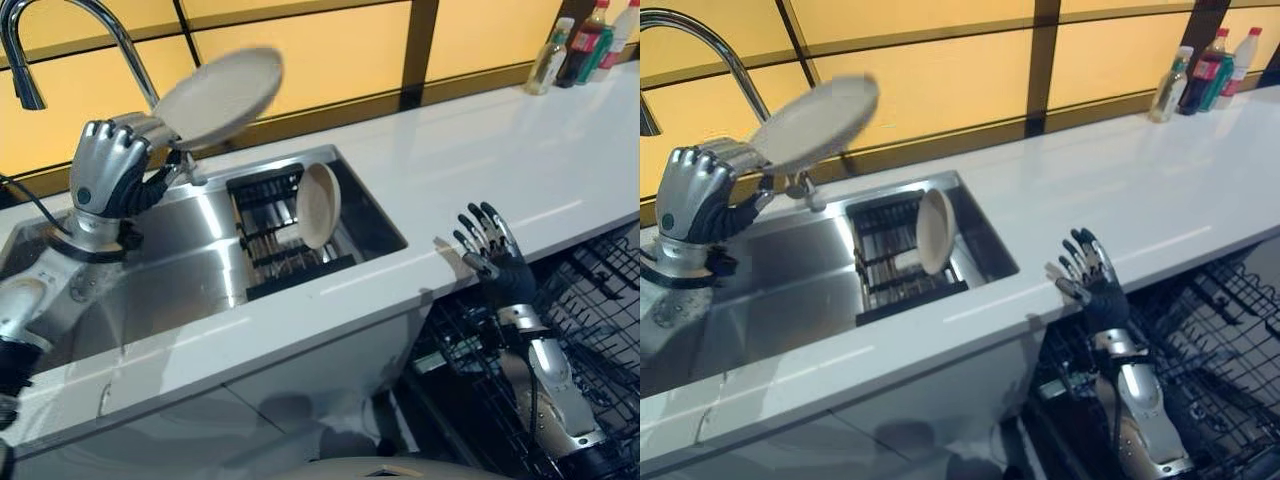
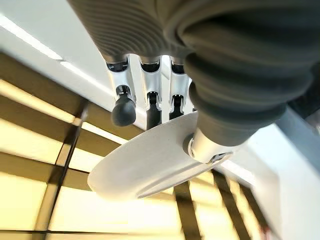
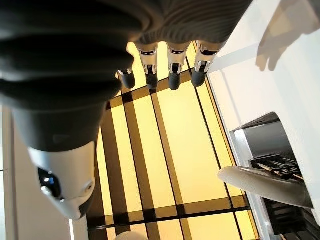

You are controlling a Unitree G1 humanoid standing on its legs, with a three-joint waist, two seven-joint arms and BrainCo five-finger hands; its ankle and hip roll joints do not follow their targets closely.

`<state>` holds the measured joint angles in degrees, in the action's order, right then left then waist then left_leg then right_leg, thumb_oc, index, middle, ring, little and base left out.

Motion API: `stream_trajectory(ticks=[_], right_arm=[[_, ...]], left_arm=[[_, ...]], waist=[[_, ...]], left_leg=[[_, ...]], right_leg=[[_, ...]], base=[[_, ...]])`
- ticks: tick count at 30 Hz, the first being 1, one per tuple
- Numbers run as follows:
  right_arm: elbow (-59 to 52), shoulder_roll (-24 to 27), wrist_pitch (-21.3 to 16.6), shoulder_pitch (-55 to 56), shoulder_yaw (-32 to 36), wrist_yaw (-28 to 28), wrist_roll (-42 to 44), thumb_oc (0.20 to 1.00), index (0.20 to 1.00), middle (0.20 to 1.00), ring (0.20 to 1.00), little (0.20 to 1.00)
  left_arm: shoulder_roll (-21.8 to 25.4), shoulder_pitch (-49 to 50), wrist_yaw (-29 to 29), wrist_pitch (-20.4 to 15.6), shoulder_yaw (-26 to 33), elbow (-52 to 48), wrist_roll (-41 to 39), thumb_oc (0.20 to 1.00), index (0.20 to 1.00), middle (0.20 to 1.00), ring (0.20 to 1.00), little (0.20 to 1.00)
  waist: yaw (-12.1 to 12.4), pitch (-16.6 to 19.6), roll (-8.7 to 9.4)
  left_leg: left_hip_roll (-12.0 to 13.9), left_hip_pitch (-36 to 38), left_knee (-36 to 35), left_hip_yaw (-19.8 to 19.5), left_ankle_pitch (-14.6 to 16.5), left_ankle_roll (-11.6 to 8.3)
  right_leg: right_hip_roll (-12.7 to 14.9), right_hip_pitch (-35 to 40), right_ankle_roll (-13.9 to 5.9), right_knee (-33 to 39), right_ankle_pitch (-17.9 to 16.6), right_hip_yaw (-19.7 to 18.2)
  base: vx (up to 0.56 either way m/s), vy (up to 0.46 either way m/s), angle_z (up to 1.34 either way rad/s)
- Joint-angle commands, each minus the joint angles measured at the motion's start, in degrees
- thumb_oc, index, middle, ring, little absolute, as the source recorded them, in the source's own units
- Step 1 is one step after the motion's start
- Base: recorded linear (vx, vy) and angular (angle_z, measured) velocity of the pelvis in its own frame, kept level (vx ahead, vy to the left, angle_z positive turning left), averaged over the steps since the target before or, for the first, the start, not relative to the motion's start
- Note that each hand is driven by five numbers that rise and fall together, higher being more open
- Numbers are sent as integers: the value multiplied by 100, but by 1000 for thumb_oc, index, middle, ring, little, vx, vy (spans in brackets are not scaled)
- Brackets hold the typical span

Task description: Pick up plates and place into dishwasher.

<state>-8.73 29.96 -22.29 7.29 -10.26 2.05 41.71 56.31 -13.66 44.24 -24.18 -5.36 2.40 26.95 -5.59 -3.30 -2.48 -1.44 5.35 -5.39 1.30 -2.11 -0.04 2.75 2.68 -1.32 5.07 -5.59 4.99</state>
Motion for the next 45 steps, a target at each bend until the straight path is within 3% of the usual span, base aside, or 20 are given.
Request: stream_trajectory(ticks=[1, 5, 7, 14, 26, 30, 35, 39, 45], right_arm=[[-551, -121, -400, -61, 31, 45, -292, 1000, 1000, 1000, 1000, 1000], [-617, -268, -359, -51, 37, 21, -406, 1000, 1000, 1000, 1000, 1000], [-663, -337, -342, -81, -10, 59, -507, 1000, 1000, 1000, 1000, 1000], [-646, -354, -328, -335, 29, 169, -435, 1000, 1000, 1000, 1000, 1000], [-394, -344, -226, -711, 53, 236, -375, 1000, 1000, 1000, 1000, 1000], [-350, -361, -181, -973, -62, -89, 40, 1000, 1000, 1000, 1000, 1000], [-253, -632, 433, -1188, -111, -1272, 1384, 1000, 1000, 1000, 1000, 1000], [-206, -936, 1058, -1298, -237, -2058, 2184, 1000, 1000, 1000, 1000, 1000], [-199, -1266, 1862, -1431, -434, -2686, 3224, 1000, 1000, 1000, 1000, 1000]], left_arm=[[-445, 52, -383, -253, 585, -463, -797, 200, 200, 200, 200, 200], [-1252, 268, -1203, -533, 823, -1021, -1895, 200, 200, 200, 200, 200], [-1690, 354, -1933, -594, 809, -1343, -2877, 200, 200, 200, 200, 200], [-2357, 540, -3245, -518, 408, -2077, -4645, 200, 200, 200, 200, 200], [-2913, -139, -4056, 131, -712, -2043, -6298, 200, 200, 200, 200, 200], [-3202, -405, -4153, 376, -1143, -1690, -6671, 200, 200, 200, 200, 200], [-3537, -555, -4610, 654, -1423, -1125, -7306, 200, 200, 200, 200, 200], [-3796, -555, -5386, 807, -1599, -762, -7950, 200, 200, 200, 200, 200], [-3880, -502, -5885, 974, -1736, -491, -8364, 200, 200, 200, 200, 200]], waist=[[21, 318, 209], [26, 324, 273], [29, 318, 305], [-5, 210, 337], [-160, 214, 318], [-256, 219, 289], [-330, 275, 273], [-345, 330, 277], [-321, 383, 286]], left_leg=[[-13, -201, 39, 264, 162, 129], [14, -171, 39, 279, 176, 133], [30, -167, 39, 297, 180, 131], [99, -140, 39, 373, 172, 99], [116, -151, 39, 451, 173, 126], [125, -109, 39, 552, 199, 142], [142, -60, 39, 648, 238, 151], [157, -48, 39, 704, 250, 161], [160, -27, 39, 731, 259, 173]], right_leg=[[361, -178, -648, -519, 395, -296], [316, -189, -622, -567, 425, -358], [287, -198, -609, -585, 439, -404], [197, -204, -574, -641, 411, -477], [195, -213, -560, -605, 338, -510], [177, -231, -549, -636, 330, -571], [169, -204, -547, -601, 315, -630], [162, -202, -533, -593, 305, -633], [158, -172, -509, -543, 284, -629]], base=[[-9, -33, -7], [-16, -31, -9], [-36, -31, -11], [-44, -16, -13], [-7, -6, -3], [-6, 3, -15], [9, -9, -16], [10, -25, -10], [21, -12, -5]])
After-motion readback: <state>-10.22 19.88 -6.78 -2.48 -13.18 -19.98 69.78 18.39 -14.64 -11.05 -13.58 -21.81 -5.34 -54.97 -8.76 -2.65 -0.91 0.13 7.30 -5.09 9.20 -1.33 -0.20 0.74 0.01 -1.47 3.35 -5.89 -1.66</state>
